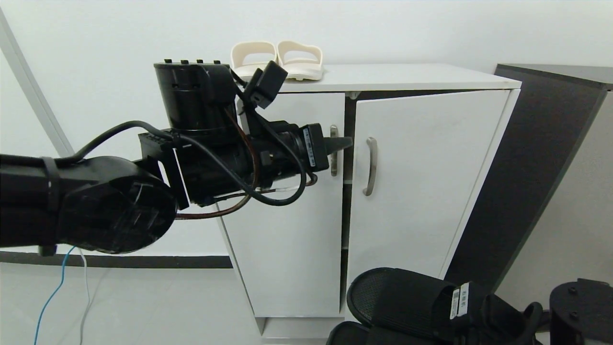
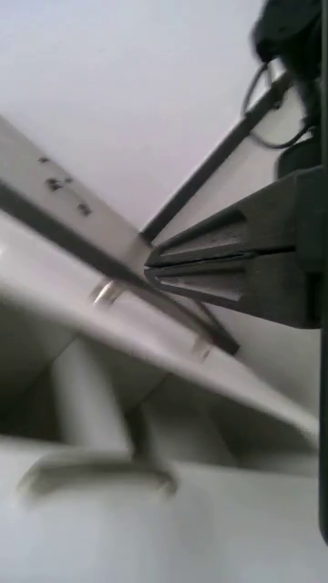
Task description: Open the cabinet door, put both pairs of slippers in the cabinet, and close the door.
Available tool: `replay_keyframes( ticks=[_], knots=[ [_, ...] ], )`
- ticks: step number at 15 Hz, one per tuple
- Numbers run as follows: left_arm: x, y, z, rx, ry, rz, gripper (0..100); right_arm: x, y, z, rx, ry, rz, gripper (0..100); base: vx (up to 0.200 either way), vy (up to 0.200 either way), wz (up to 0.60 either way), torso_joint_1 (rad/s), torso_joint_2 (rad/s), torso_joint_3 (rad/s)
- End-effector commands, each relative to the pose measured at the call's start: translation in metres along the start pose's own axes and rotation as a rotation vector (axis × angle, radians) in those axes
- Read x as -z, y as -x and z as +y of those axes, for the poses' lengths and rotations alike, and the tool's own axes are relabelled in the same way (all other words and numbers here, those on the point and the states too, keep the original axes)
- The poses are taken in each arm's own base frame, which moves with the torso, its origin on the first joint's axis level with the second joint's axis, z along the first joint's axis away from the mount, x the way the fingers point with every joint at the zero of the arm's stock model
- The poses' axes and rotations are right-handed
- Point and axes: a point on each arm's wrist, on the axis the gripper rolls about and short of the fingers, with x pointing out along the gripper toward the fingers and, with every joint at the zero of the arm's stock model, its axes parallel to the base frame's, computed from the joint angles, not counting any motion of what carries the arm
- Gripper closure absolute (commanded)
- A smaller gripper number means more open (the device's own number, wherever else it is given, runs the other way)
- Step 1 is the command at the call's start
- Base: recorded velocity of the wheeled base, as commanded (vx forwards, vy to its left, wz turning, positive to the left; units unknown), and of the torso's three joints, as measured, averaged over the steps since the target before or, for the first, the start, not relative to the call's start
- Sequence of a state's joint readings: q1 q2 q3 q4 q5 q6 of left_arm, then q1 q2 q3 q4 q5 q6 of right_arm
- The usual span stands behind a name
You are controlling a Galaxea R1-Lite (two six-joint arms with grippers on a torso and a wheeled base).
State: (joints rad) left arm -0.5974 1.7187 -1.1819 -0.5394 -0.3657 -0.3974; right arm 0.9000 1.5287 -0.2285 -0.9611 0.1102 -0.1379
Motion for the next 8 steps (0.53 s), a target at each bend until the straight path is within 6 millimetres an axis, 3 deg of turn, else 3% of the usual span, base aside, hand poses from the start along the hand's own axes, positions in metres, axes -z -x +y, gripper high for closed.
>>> replay_keyframes(
  ticks=[1, 8],
  knots=[
    [0.0, -0.009, 0.017, -0.02, 0.026, -0.034, 100, 0.0, 0.001, 0.0, -0.001, 0.002, 0.0, 100, 0.0, 0.0, 0.0, 0.0, 0.0, 0.0],
    [-0.005, -0.043, 0.042, -0.006, 0.057, -0.081, 100, 0.003, 0.001, 0.004, -0.019, 0.034, 0.013, 100, 0.0, 0.0, 0.0, 0.0, 0.0, 0.0]
  ],
)
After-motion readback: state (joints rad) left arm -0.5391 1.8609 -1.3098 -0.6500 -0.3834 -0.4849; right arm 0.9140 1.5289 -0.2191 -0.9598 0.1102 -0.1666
